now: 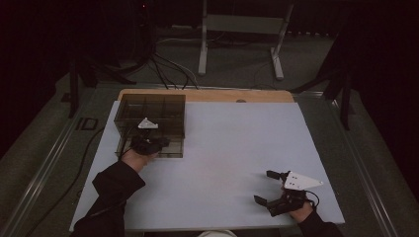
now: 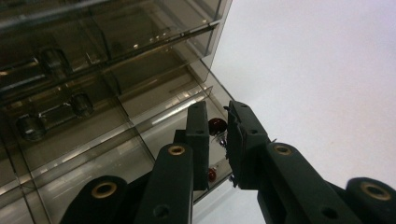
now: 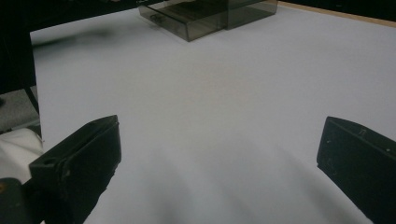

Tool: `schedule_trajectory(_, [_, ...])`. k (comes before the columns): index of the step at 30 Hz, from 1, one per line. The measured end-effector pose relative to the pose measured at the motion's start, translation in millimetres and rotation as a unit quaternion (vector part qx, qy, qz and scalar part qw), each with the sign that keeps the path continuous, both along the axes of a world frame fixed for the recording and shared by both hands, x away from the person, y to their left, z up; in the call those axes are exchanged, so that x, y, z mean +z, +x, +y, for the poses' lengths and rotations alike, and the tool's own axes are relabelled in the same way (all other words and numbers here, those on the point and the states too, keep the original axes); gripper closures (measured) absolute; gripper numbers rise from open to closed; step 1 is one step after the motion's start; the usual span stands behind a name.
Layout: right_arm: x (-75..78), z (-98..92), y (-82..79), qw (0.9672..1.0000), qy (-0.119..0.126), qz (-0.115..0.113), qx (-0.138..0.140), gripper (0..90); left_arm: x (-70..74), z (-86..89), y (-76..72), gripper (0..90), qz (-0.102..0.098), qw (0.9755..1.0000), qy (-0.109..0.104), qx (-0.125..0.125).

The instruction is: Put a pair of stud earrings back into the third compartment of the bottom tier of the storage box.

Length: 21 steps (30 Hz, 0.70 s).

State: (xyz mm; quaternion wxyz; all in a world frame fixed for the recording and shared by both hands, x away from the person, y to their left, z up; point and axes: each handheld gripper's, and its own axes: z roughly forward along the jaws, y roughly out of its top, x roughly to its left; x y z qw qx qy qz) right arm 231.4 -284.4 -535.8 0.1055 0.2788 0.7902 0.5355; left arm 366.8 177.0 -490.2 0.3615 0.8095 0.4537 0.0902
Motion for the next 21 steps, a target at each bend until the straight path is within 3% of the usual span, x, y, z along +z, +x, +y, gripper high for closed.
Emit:
schedule_trajectory(17, [0.0, -0.5, -0.2, 1.0000, -0.001, -0.002, 0.000, 0.0, -17.0, -13.2, 7.5, 80.9, 0.020, 0.9997, 0.010, -0.006])
schedule_trajectory(21, [-0.3, -0.6, 0.2, 1.0000, -0.001, 0.000, 0.000, 0.0, -18.5, -17.0, 9.9, 80.9, 0.028, 0.9993, 0.024, -0.010])
